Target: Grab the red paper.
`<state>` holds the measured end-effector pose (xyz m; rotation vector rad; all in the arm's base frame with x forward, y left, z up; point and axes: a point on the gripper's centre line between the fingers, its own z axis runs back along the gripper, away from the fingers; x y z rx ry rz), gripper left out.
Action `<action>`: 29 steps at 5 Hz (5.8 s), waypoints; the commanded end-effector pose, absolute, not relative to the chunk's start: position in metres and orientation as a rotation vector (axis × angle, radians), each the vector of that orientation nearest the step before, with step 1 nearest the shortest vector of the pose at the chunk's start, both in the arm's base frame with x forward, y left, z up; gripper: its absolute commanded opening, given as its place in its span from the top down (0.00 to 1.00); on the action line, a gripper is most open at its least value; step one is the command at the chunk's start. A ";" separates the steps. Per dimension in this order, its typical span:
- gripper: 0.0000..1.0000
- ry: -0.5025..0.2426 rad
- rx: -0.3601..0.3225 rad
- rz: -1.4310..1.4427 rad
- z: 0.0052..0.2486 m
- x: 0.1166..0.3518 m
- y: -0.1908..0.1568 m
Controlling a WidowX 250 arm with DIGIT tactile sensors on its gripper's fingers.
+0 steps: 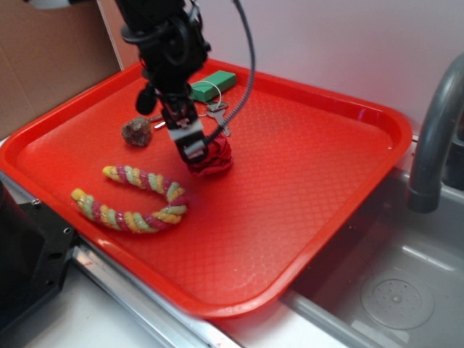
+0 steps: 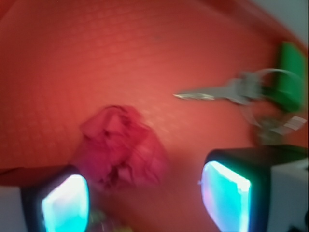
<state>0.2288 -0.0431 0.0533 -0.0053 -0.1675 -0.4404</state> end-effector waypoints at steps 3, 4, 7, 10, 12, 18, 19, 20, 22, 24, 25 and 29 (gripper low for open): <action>1.00 -0.126 -0.116 -0.411 0.046 0.221 -0.062; 1.00 -0.162 -0.137 -0.419 0.088 0.228 -0.048; 0.00 -0.202 -0.123 -0.483 0.108 0.263 -0.049; 0.00 -0.068 -0.223 -0.509 0.047 0.243 -0.070; 0.00 -0.051 -0.202 -0.494 0.025 0.255 -0.076; 0.00 -0.100 -0.039 -0.507 0.079 0.286 -0.070; 0.00 -0.071 -0.057 -0.526 0.063 0.285 -0.078; 0.00 -0.080 -0.103 -0.540 0.052 0.287 -0.088; 0.00 -0.011 -0.096 -0.581 0.033 0.275 -0.102; 1.00 0.017 -0.104 -0.542 0.033 0.262 -0.093; 1.00 -0.008 -0.114 -0.556 0.046 0.263 -0.092; 1.00 -0.080 0.141 -0.038 0.226 0.208 -0.012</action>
